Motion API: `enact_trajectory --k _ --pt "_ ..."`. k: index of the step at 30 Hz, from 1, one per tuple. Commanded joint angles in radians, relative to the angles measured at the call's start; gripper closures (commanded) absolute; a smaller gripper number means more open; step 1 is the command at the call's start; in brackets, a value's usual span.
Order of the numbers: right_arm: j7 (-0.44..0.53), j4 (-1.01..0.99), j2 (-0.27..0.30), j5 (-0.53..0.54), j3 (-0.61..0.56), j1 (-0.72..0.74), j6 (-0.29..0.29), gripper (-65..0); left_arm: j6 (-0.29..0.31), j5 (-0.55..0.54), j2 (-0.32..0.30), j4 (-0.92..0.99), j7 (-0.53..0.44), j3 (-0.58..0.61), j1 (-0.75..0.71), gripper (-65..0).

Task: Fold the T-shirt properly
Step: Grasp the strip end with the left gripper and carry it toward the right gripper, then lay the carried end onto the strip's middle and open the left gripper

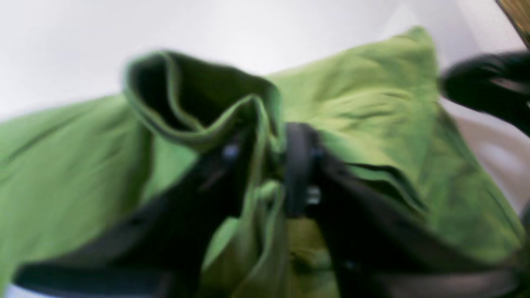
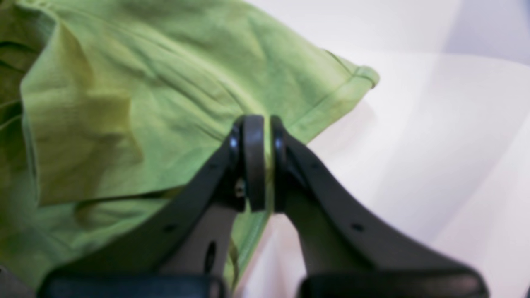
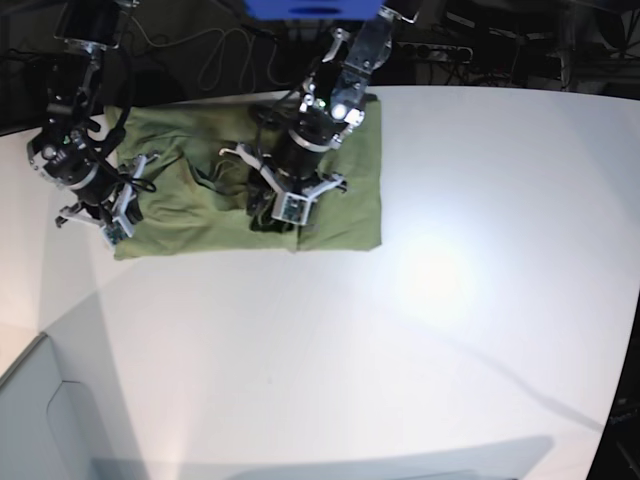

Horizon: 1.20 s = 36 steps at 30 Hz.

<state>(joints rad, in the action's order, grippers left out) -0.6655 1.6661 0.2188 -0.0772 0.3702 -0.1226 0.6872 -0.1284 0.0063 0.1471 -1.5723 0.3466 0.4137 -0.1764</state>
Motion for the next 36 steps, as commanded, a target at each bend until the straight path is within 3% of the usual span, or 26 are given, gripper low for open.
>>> enact_trajectory --k 1,9,16,22,27,31,36 --pt "0.017 0.018 0.015 0.011 0.005 0.01 0.011 -0.5 -0.021 0.001 0.01 -0.021 -0.024 0.006 0.008 -20.7" --pt "0.017 0.021 0.015 0.011 0.005 0.01 0.011 -0.5 -0.038 0.001 -0.027 -0.139 -0.025 0.1 -0.021 -20.2" --pt "0.017 0.022 0.015 0.011 0.005 0.01 0.011 -0.5 -0.038 0.001 -0.108 -0.327 -0.025 -0.011 -0.128 -20.2" --pt "0.017 0.022 0.015 0.011 0.005 0.014 0.011 -0.5 -0.034 0.001 -0.209 -0.311 -0.024 -0.062 -0.188 -20.1" --pt "0.017 0.022 0.015 0.011 0.005 0.018 0.011 -0.5 -0.029 -0.082 -0.218 -0.211 -0.024 -0.042 -0.183 -20.1" --pt "0.017 0.022 0.015 0.011 0.005 0.018 0.011 -0.5 -0.029 -0.203 -0.232 -0.13 -0.024 0.061 -0.131 -20.0" --pt "0.017 0.022 0.017 0.009 0.025 0.014 0.011 -0.5 -0.029 -0.296 -0.295 -0.102 -0.024 0.308 -0.005 -20.0"
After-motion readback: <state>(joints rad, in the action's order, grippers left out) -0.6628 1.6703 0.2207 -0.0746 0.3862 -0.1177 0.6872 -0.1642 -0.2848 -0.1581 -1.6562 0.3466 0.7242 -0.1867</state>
